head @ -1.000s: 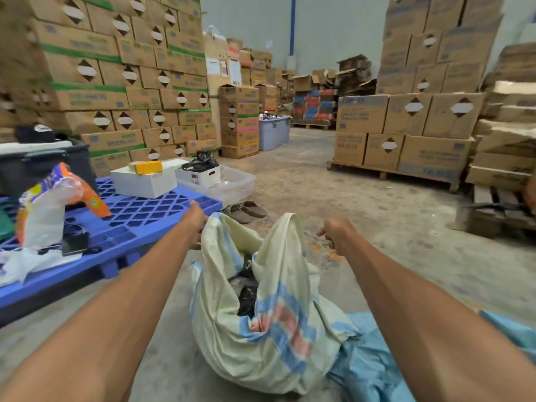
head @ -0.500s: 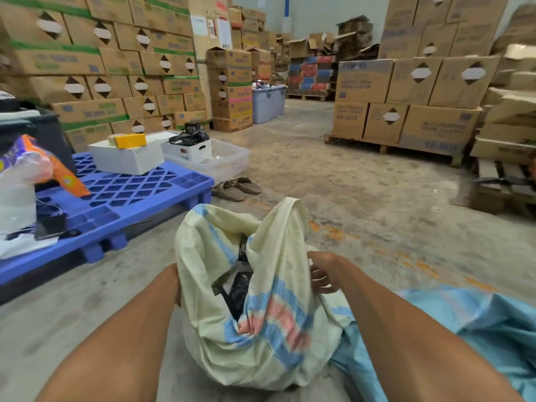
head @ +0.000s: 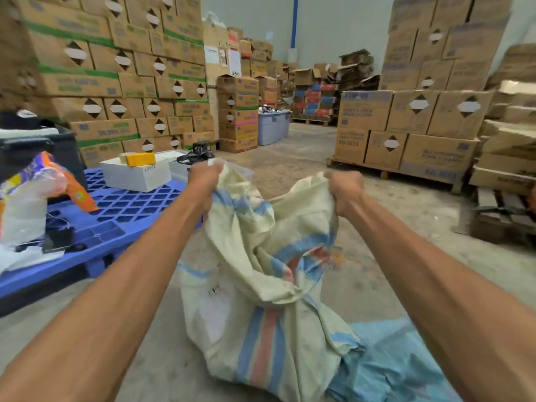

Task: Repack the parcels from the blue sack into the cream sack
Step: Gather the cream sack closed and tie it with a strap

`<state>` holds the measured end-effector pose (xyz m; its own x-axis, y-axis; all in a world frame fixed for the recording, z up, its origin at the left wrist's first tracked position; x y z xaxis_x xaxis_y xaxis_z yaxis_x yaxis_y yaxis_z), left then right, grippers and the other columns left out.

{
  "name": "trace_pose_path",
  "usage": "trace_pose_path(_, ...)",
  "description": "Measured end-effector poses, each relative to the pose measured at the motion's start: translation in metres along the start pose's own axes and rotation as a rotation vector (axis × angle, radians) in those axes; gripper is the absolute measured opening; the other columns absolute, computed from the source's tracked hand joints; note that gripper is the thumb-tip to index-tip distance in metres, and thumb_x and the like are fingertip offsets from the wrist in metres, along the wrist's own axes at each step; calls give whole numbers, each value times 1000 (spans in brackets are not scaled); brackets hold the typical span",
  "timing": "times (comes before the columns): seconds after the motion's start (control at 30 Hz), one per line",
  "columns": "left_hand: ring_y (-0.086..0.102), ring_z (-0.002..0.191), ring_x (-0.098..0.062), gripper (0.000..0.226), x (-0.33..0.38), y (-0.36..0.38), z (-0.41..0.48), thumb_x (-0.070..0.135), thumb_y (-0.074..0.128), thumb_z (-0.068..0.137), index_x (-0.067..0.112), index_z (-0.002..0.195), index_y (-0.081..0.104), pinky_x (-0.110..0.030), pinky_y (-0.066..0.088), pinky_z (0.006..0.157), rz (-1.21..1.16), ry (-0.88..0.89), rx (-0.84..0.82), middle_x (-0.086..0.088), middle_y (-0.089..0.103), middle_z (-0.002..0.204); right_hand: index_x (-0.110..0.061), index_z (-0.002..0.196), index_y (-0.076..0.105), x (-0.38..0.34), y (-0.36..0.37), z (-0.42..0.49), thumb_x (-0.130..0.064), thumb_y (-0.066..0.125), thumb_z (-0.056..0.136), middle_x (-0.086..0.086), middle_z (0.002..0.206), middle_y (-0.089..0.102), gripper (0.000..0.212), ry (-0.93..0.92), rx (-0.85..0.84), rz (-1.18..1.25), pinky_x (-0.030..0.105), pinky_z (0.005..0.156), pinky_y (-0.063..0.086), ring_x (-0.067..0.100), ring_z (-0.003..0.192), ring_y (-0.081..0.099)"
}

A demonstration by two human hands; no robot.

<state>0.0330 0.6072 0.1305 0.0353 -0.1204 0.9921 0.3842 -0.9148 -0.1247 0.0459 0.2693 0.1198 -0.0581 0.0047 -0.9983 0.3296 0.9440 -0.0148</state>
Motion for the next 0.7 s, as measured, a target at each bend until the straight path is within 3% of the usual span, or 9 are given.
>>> trace_pose_path(0.1, 65, 90, -24, 17, 129, 2, -53, 27, 61, 95, 11, 101, 67, -40, 54, 86, -18, 254, -47, -12, 69, 101, -5, 87, 72, -124, 18, -60, -10, 62, 89, 9, 83, 64, 11, -338, -79, 86, 32, 68, 52, 20, 74, 61)
trace_pose_path(0.17, 60, 77, -17, 12, 162, 6, -84, 17, 59, 96, 13, 87, 65, -32, 53, 79, 16, 221, -142, -7, 65, 88, -8, 91, 73, -166, 28, -87, -10, 63, 89, 5, 79, 63, 11, -401, -101, 63, 26, 60, 48, 16, 67, 59)
trace_pose_path(0.27, 52, 68, -20, 23, 151, -1, -112, 22, 55, 99, 8, 80, 56, -19, 52, 51, 112, 16, -214, -8, 55, 80, -5, 116, 63, -168, 38, -98, -9, 61, 89, 9, 101, 66, 27, -218, -164, -4, 24, 62, 47, 21, 85, 64)
trace_pose_path(0.3, 54, 74, -24, 27, 140, -9, -117, 30, 57, 98, 6, 87, 56, -23, 56, 55, 95, -74, -212, -10, 57, 88, -4, 123, 58, -162, 41, -105, -13, 60, 91, 10, 107, 64, 33, -115, -235, -42, 27, 68, 50, 25, 93, 63)
trace_pose_path(0.33, 58, 86, -28, 36, 132, -16, -121, 42, 57, 96, 6, 98, 58, -32, 58, 73, 19, -175, -230, -11, 60, 101, -6, 128, 55, -155, 37, -113, -20, 60, 92, 12, 113, 62, 39, -9, -280, -76, 37, 80, 53, 29, 102, 61)
trace_pose_path(0.4, 57, 111, -28, 53, 126, -25, -126, 61, 42, 95, 13, 109, 62, -47, 46, 94, -161, -277, -291, -10, 61, 118, -8, 121, 59, -138, 26, -125, -39, 55, 95, 15, 123, 61, 40, 204, -355, 9, 55, 102, 43, 37, 115, 56)
trace_pose_path(0.5, 59, 106, -22, 36, 120, -36, -122, 45, 44, 99, 14, 93, 61, -45, 51, 86, -244, -330, -263, -5, 63, 112, -15, 123, 64, -122, 13, -128, -45, 41, 100, 8, 123, 67, 44, 368, -391, 291, 43, 105, 46, 26, 115, 61)
trace_pose_path(0.63, 61, 69, -26, 23, 150, -44, -132, 21, 54, 98, 3, 84, 61, -36, 57, 51, -105, -226, -165, -11, 64, 81, -5, 96, 66, -139, -1, -142, -20, 48, 100, 10, 91, 70, 24, 261, -412, 89, 38, 96, 53, 24, 90, 66)
trace_pose_path(0.7, 57, 66, -22, 19, 189, -44, -136, 17, 54, 99, 6, 86, 60, -35, 54, 51, -33, -130, -154, -10, 60, 79, -10, 101, 62, -186, -10, -147, -14, 49, 99, 9, 92, 64, 14, 65, -343, -58, 37, 97, 52, 24, 91, 62)
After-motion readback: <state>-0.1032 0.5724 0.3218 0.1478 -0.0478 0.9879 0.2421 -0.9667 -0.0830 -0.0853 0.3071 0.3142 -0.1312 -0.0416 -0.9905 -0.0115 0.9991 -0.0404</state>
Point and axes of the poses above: each hand's wrist, its own z-axis towards the middle knuckle, its own y-axis out of the palm, x = y × z, the point moved 9 cm from there along z, towards the middle knuckle
